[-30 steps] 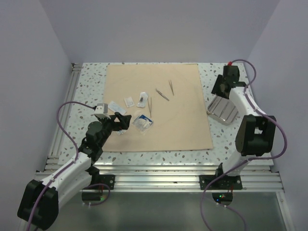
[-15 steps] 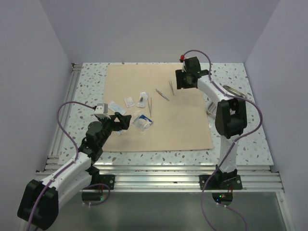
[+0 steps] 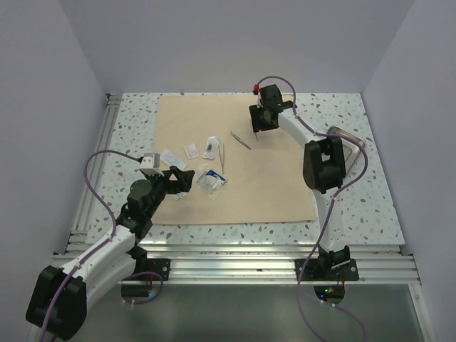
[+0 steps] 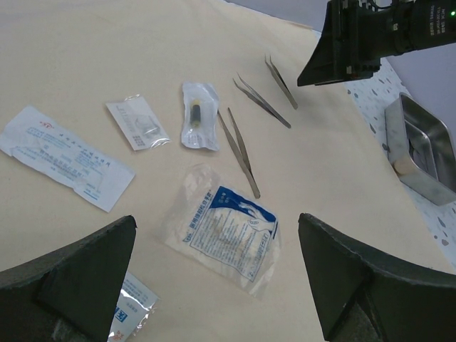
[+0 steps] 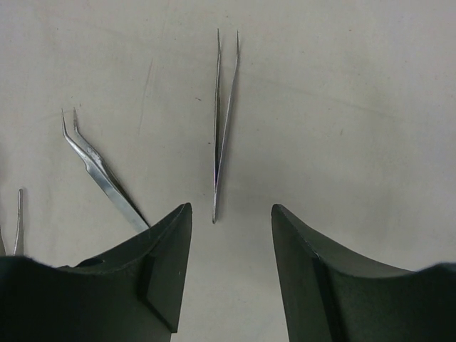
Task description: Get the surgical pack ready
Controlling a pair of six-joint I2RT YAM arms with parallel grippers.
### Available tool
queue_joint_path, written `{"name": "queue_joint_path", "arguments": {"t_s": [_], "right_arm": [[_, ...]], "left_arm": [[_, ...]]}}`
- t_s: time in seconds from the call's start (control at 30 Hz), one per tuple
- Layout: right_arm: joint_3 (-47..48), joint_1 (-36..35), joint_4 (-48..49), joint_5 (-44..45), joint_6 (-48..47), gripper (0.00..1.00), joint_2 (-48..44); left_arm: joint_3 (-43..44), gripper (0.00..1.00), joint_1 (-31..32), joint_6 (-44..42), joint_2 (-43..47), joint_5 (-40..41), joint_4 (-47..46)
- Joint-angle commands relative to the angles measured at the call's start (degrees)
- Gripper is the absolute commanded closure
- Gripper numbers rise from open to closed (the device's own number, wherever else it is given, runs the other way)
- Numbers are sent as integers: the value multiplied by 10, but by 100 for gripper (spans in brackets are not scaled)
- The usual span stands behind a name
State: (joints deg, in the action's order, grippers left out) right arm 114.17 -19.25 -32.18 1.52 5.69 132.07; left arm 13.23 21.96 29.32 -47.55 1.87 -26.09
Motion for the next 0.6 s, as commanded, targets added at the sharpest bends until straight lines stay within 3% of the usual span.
{"name": "queue_joint_path", "arguments": {"t_s": [0.0, 0.23, 0.57], "right_arm": [[33, -10, -12, -6, -14, 47, 17], [48, -22, -17, 10, -17, 49, 48], [82, -35, -42, 78, -19, 69, 82]], "left_arm": [[7, 0, 4, -8, -2, -3, -27], [7, 0, 3, -9, -2, -1, -27], [8, 0, 4, -12, 1, 2, -24]]}}
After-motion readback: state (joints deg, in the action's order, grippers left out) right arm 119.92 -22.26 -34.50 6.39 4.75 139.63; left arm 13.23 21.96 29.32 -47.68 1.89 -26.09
